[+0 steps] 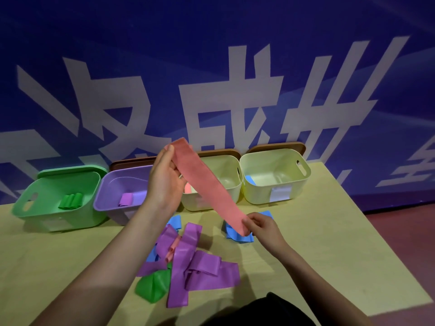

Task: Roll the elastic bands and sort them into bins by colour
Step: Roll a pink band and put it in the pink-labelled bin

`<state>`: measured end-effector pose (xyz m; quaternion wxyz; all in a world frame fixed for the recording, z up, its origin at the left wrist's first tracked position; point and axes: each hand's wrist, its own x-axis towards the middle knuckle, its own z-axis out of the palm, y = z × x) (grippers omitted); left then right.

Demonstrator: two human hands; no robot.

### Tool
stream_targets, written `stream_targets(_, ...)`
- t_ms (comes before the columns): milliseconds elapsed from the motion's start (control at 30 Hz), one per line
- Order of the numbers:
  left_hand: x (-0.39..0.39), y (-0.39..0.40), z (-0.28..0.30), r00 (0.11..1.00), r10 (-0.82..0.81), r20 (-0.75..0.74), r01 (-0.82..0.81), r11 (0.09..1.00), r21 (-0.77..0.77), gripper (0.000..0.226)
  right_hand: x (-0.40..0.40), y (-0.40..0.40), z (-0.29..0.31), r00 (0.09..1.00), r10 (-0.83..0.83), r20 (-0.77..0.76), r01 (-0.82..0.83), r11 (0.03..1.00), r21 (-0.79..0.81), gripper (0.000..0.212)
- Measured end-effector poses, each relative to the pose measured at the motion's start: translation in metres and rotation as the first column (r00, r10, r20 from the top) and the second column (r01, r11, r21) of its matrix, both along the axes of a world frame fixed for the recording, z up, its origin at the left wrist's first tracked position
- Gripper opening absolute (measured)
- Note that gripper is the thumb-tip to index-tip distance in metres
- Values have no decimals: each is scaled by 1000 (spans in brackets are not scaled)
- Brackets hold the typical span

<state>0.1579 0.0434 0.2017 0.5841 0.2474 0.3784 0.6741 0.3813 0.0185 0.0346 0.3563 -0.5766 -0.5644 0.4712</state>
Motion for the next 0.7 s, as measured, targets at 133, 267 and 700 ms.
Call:
stream_targets(133, 17, -12, 6, 986, -24, -165, 26, 1000, 10, 16, 0, 1, 4, 995, 29, 94, -24, 999, -45, 16)
stream_targets(267, 29, -22, -4, 931, -28, -365, 42, 999, 29, 13, -11, 0, 42, 995, -92, -42, 95, 991, 98, 17)
stream_targets(700, 34, -47, -18, 852, -112, -511, 142, 990, 20, 27, -46, -9, 126, 964, 134, -230, -45, 933, 357, 14)
